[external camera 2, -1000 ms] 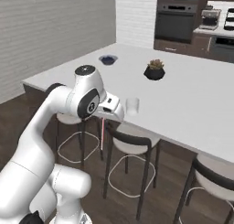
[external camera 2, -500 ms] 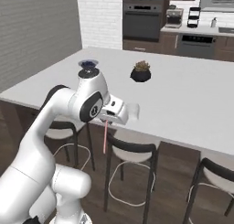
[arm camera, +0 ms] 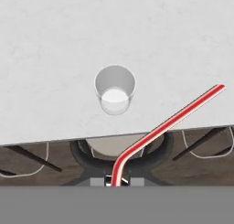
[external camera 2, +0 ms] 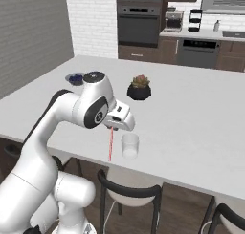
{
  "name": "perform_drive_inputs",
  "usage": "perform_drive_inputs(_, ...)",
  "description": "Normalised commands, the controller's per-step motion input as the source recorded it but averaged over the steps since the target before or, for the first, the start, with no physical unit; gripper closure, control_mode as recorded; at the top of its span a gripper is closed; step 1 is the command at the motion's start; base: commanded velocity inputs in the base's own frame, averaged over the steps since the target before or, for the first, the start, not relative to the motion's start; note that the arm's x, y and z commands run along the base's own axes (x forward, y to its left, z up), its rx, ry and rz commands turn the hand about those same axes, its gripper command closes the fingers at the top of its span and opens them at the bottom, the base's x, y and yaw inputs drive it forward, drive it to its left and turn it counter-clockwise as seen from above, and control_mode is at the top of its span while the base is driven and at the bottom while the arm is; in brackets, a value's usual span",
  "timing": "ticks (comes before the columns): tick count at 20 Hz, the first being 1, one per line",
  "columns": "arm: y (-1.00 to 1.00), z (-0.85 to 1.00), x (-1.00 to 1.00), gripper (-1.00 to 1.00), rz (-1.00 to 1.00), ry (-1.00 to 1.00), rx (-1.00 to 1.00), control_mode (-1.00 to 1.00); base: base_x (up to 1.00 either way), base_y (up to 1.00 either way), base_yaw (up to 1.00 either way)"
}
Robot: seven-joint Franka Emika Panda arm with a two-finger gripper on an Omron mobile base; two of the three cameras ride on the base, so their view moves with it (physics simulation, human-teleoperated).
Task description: Take a straw from the drawer in front and place it inside the glass cup on the dining counter.
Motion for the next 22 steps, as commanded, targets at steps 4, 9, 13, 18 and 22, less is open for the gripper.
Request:
perform_drive_inputs(4,0.0,0.0,0.0,1.0,0.0,0.0,0.0,1.0,0.88,0.0,-0.07)
perform_drive_inputs(9,-0.04,0.3,0.02,1.0,0.0,-0.12,0.08,-1.0,0.17,0.0,-0.01)
perform_drive_inputs(13,-0.36,0.56,0.0,1.0,0.06,-0.34,0.29,-1.0,0.0,0.0,0.0)
perform_drive_inputs(18,-0.39,0.27,0.0,1.0,0.14,-0.33,0.36,-1.0,0.0,0.0,0.0)
perform_drive_inputs(22,-0.07,0.11,0.1,1.0,0.12,-0.22,0.34,-1.0,0.0,0.0,0.0)
